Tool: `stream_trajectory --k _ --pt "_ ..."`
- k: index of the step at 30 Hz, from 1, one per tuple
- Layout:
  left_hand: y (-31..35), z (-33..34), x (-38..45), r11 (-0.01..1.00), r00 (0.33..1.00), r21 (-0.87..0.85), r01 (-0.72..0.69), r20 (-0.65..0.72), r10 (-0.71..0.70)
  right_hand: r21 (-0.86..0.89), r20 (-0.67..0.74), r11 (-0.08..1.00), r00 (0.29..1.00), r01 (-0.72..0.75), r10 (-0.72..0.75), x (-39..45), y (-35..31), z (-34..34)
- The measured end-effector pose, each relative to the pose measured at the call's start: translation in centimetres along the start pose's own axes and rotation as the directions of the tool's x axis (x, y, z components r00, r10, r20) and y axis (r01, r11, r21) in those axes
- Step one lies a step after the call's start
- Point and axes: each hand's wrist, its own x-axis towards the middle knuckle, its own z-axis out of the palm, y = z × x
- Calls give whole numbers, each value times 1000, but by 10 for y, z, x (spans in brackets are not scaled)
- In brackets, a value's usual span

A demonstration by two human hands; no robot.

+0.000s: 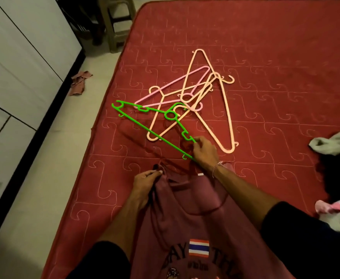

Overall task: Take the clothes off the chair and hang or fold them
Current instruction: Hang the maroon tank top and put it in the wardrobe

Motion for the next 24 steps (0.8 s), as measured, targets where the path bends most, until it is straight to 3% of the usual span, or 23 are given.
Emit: stream_trajectory --k 6,12,15,18,19,21,24 --pt "1 -1 2 997 993 -59 58 103 -52 124 36 992 999 33 -38 15 -7 0" --pt "2 -1 3 993 991 -95 71 116 -60 197 82 979 994 53 -71 2 -2 -7" --pt "0 -2 4 992 993 -110 55 114 -42 323 254 944 967 -69 -16 -8 8 -11" --pt "0 -3 3 995 991 -85 45 132 -34 381 442 863 885 -331 144 -19 15 -19" --pt "0 -2 2 996 991 -84 43 132 -32 397 418 855 895 -335 158 -21 15 -20" --pt "1 0 1 995 992 -87 43 121 -33 349 217 923 972 -161 87 -21 16 -19" --pt "1 1 -1 996 994 -83 39 107 -30 -21 -52 1000 999 5 -6 -25 18 -19"
